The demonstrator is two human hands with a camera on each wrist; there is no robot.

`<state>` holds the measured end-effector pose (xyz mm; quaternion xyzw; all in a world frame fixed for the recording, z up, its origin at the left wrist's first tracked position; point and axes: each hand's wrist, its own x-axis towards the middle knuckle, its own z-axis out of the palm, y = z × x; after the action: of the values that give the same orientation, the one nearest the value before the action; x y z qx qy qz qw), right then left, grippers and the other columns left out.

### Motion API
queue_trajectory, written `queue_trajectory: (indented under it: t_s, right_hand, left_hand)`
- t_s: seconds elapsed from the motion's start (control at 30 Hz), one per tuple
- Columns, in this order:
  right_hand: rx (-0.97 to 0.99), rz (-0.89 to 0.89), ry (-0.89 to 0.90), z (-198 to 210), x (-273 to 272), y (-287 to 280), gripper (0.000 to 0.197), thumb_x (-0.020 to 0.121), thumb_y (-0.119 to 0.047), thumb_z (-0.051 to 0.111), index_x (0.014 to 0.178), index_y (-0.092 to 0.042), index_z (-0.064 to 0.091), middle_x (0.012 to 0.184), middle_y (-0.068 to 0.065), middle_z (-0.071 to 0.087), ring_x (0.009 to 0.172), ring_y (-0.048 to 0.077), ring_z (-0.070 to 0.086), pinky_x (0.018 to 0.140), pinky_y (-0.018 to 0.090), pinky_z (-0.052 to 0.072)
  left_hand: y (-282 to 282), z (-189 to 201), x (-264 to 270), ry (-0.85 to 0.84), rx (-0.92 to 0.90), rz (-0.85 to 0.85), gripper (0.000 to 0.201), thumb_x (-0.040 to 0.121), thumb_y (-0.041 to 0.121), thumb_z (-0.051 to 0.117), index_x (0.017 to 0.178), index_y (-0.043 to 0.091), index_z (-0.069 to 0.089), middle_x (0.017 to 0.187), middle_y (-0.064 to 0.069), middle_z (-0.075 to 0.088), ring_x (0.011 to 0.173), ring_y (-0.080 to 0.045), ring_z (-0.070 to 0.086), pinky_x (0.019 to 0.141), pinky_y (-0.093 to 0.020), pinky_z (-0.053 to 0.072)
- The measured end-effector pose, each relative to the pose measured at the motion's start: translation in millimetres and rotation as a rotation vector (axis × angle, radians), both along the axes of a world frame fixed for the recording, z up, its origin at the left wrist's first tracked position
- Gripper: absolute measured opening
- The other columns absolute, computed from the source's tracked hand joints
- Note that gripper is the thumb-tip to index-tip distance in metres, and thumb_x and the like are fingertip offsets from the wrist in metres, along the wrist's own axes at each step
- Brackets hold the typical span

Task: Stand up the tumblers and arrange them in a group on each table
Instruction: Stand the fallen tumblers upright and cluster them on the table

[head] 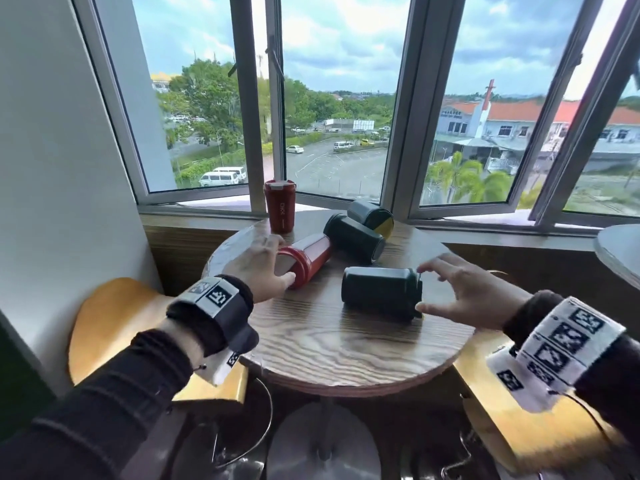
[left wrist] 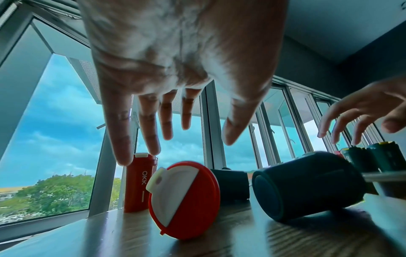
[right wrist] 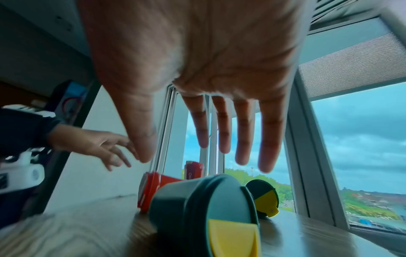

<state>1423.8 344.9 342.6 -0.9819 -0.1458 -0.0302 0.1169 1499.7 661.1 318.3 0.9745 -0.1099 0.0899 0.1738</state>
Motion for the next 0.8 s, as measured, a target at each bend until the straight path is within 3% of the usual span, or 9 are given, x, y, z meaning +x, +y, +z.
queue_trajectory:
  t_s: [0.07,0.13,0.37,0.57,0.67,0.8]
  right_hand:
    - [-0.081,0.035,0.065,-0.7,18.4,-0.4,0.073,0.076,-0.051,0.067,0.135,-0.019,0.038,0.134,-0.003,0.040,0.117,0.012,0.047,0.102,0.028,0.040]
    - [-0.138,0.060,0.104,-2.6,32.9,0.2,0.082,0.074,-0.054,0.066,0.139,-0.019,0.032,0.138,-0.003,0.037,0.123,0.012,0.043,0.106,0.025,0.036]
    - [-0.159,0.150,0.130,-18.7,65.4,-0.4,0.095,0.065,-0.059,0.071,0.142,-0.023,0.027,0.137,-0.006,0.036,0.120,0.013,0.044,0.103,0.026,0.039]
    - [-0.259,0.113,0.096,-29.5,80.3,3.4,0.103,0.064,-0.048,0.075,0.145,-0.024,0.016,0.137,0.000,0.034,0.120,0.020,0.040,0.102,0.029,0.040]
    - [-0.240,0.064,0.096,-35.4,88.7,2.3,0.105,0.065,-0.045,0.075,0.147,-0.023,0.013,0.136,0.004,0.037,0.121,0.022,0.040,0.103,0.029,0.039]
    - [-0.130,0.056,0.129,-30.0,96.7,1.2,0.102,0.058,-0.042,0.078,0.143,-0.023,0.025,0.125,0.002,0.044,0.112,0.020,0.047,0.097,0.029,0.043]
  left_hand:
    - [-4.7,-1.1,18.1,0.056,0.065,0.015,0.066,0.076,0.044,0.063,0.130,0.018,0.035,0.137,-0.009,0.040,0.118,-0.028,0.051,0.096,-0.041,0.043]
    - [-7.9,-2.3,33.4,0.105,0.106,0.026,0.070,0.075,0.048,0.063,0.132,0.019,0.033,0.137,-0.010,0.040,0.116,-0.029,0.052,0.096,-0.043,0.044]
    - [-23.3,-3.2,55.0,0.158,0.245,0.021,0.079,0.075,0.056,0.062,0.138,0.024,0.030,0.138,-0.007,0.039,0.125,-0.023,0.045,0.099,-0.036,0.037]
    - [-26.2,-17.8,63.9,0.146,0.301,0.073,0.097,0.059,0.060,0.074,0.135,0.022,0.027,0.129,-0.010,0.035,0.109,-0.029,0.055,0.091,-0.045,0.048]
    - [-21.0,-20.8,65.4,0.137,0.220,0.104,0.091,0.059,0.048,0.078,0.132,0.024,0.029,0.119,-0.009,0.040,0.100,-0.031,0.058,0.085,-0.047,0.052]
    - [-10.9,-18.9,71.3,0.061,0.105,0.045,0.062,0.066,0.021,0.070,0.122,0.017,0.045,0.103,-0.012,0.054,0.089,-0.029,0.058,0.076,-0.035,0.051]
